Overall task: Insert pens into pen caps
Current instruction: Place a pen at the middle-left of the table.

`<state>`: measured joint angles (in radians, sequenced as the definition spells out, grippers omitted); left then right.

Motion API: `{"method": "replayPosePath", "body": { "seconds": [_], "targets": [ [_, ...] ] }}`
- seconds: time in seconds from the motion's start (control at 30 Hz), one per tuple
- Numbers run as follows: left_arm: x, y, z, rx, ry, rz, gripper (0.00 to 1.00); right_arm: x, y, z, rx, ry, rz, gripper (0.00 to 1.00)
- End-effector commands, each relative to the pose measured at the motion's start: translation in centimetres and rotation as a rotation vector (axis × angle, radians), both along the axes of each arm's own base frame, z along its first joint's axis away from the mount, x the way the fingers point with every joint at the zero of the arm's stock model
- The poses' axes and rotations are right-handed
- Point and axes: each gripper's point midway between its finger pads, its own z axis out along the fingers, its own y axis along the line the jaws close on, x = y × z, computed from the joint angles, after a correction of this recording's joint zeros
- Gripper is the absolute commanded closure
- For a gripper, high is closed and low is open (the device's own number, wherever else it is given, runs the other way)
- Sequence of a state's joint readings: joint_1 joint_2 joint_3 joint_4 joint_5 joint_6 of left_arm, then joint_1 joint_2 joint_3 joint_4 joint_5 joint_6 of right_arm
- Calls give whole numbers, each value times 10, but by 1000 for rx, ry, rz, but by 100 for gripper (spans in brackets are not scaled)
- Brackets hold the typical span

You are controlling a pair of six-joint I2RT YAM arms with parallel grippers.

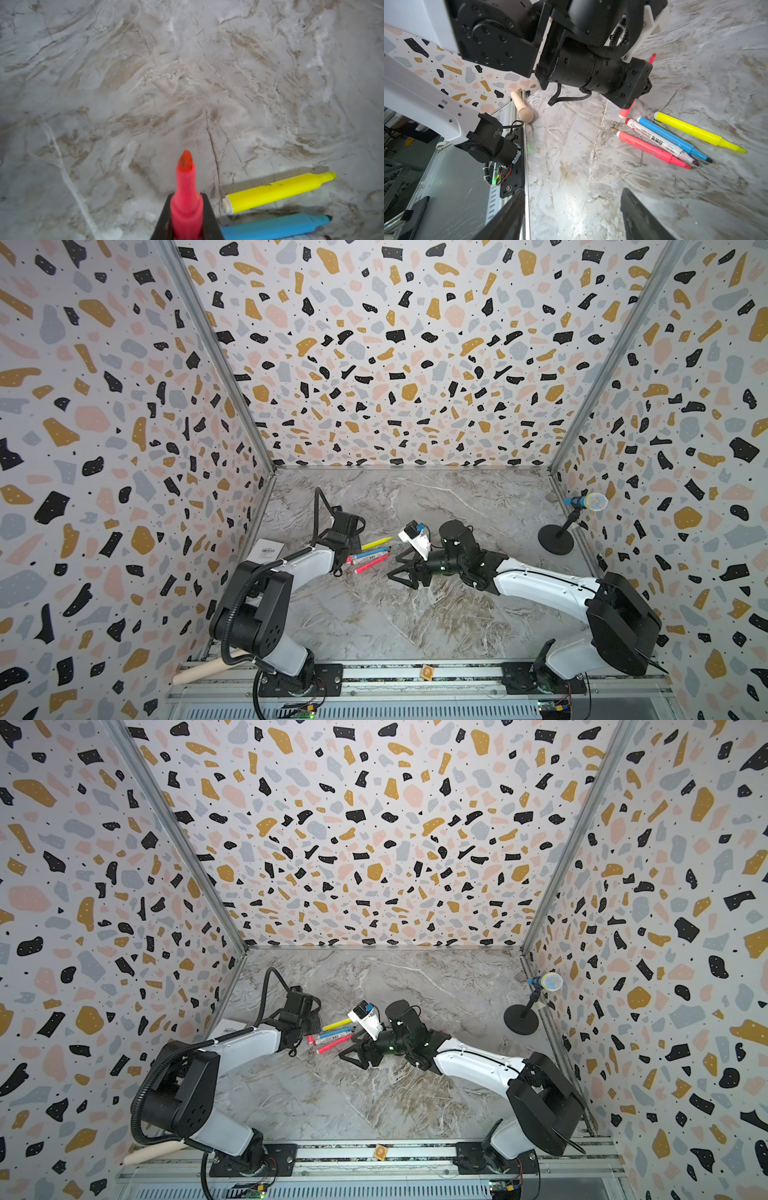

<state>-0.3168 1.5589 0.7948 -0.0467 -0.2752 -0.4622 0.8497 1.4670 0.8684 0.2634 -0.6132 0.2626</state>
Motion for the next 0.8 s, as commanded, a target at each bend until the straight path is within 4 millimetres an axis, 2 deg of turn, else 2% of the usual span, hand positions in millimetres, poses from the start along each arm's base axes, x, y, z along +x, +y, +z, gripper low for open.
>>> {"method": "replayPosePath", "body": {
  "seconds": [0.0, 0.13, 0.3, 0.4, 0.6, 0.77],
  "targets": [
    [0, 12, -2, 56, 25, 11, 100, -1, -6, 11, 30, -31, -2, 27],
    [-4, 16, -16, 61, 63, 16, 100, 0, -9, 11, 35, -29, -3, 27],
    [-6, 19, -26, 67, 87, 22, 91, 0, -11, 13, 41, -32, -4, 27],
    [-8, 19, -33, 67, 105, 22, 84, -1, -12, 14, 44, -32, -5, 27],
    [-13, 21, -38, 67, 115, 29, 61, -1, -12, 17, 55, -37, -5, 27],
    [-15, 24, -34, 75, 110, 41, 56, -2, -13, 21, 65, -43, -4, 27]
  ]
}}
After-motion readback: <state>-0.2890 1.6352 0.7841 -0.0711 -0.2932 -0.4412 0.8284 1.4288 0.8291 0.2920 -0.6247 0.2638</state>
